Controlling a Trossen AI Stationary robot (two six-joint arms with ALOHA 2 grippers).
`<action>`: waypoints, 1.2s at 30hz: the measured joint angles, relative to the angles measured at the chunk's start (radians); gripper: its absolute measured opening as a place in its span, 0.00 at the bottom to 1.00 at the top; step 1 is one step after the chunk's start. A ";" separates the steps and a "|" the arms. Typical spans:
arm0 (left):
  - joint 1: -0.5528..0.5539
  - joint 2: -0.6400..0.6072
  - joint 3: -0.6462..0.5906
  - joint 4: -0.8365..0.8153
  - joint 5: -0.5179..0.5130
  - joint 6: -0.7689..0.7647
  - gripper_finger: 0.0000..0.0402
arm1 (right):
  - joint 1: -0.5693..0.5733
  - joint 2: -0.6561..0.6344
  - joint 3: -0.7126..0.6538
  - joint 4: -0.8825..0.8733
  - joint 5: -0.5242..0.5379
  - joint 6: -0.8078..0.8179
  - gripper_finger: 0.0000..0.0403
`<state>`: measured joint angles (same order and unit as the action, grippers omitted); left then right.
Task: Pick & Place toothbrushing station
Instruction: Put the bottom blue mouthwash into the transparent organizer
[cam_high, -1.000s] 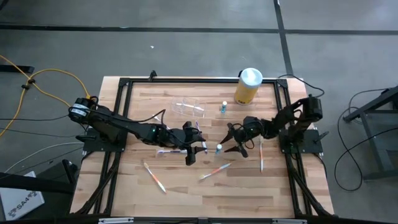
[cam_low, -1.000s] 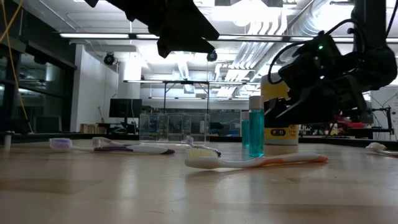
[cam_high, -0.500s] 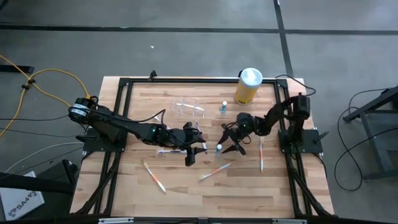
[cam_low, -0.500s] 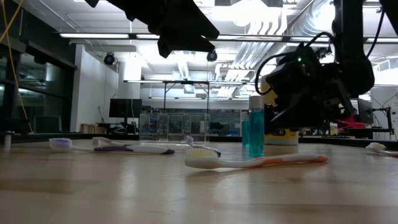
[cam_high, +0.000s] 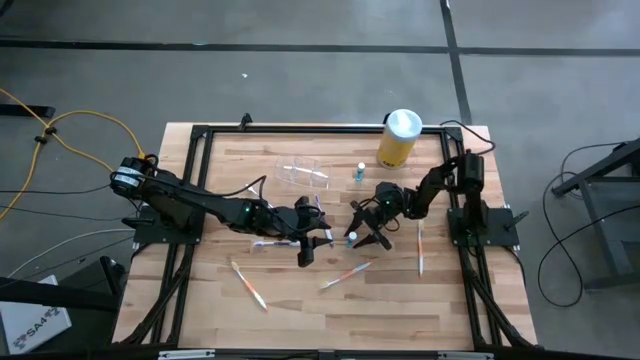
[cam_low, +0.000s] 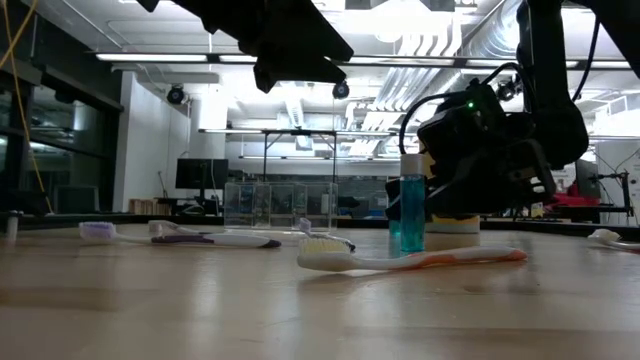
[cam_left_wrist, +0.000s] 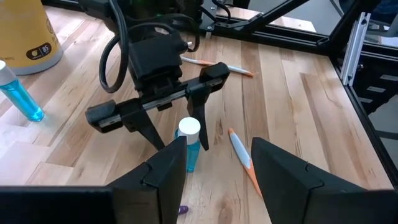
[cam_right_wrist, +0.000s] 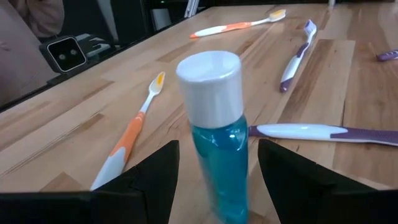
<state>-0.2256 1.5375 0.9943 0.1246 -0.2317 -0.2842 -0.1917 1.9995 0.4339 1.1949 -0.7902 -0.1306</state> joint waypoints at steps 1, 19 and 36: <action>0.000 0.000 0.000 0.001 0.000 0.001 0.43 | 0.000 0.000 0.000 -0.002 0.000 0.003 0.52; 0.000 0.000 0.000 0.004 0.000 0.008 0.43 | 0.000 0.000 0.000 -0.067 0.031 -0.001 0.52; 0.000 0.000 0.000 0.004 0.000 0.006 0.43 | 0.010 0.000 0.000 -0.074 0.029 -0.005 0.17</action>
<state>-0.2256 1.5375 0.9943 0.1287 -0.2317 -0.2787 -0.1814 1.9995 0.4335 1.1213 -0.7608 -0.1352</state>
